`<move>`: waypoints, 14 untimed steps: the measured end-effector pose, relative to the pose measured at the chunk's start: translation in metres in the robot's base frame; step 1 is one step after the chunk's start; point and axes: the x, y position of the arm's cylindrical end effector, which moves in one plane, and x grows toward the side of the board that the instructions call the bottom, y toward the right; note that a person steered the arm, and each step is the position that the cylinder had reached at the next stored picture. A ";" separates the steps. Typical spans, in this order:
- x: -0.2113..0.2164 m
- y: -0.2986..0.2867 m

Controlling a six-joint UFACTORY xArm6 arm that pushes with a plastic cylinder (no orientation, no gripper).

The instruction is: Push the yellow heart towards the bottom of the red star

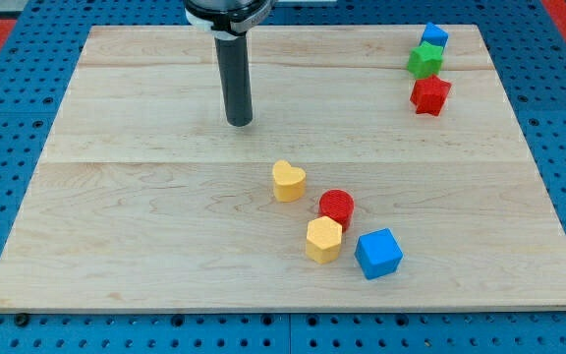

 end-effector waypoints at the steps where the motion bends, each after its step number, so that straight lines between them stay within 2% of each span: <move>1: 0.005 -0.007; 2: 0.022 -0.021; 7: 0.032 -0.014; 8: 0.066 -0.009; 9: 0.123 -0.011; 11: 0.105 0.068; 12: 0.066 0.076; 13: 0.049 0.093; 14: 0.052 0.151</move>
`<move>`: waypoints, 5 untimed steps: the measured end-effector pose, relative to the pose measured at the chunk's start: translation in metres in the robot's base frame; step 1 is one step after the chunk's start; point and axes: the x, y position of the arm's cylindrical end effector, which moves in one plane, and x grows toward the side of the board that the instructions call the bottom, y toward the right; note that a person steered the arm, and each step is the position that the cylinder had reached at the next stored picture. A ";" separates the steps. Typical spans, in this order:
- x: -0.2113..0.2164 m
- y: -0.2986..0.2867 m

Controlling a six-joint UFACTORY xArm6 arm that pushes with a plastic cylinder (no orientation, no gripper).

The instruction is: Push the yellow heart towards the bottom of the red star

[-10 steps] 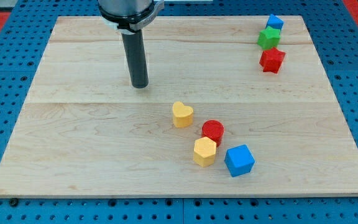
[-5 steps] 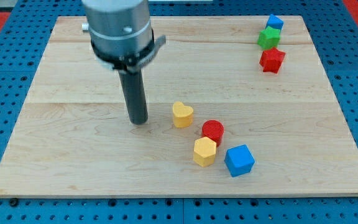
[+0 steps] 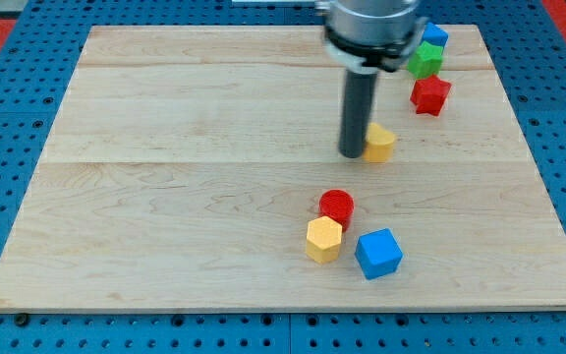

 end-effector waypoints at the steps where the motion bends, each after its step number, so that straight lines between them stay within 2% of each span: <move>1: -0.006 0.028; 3: -0.012 0.079; 4: -0.014 0.020; 5: -0.055 0.009</move>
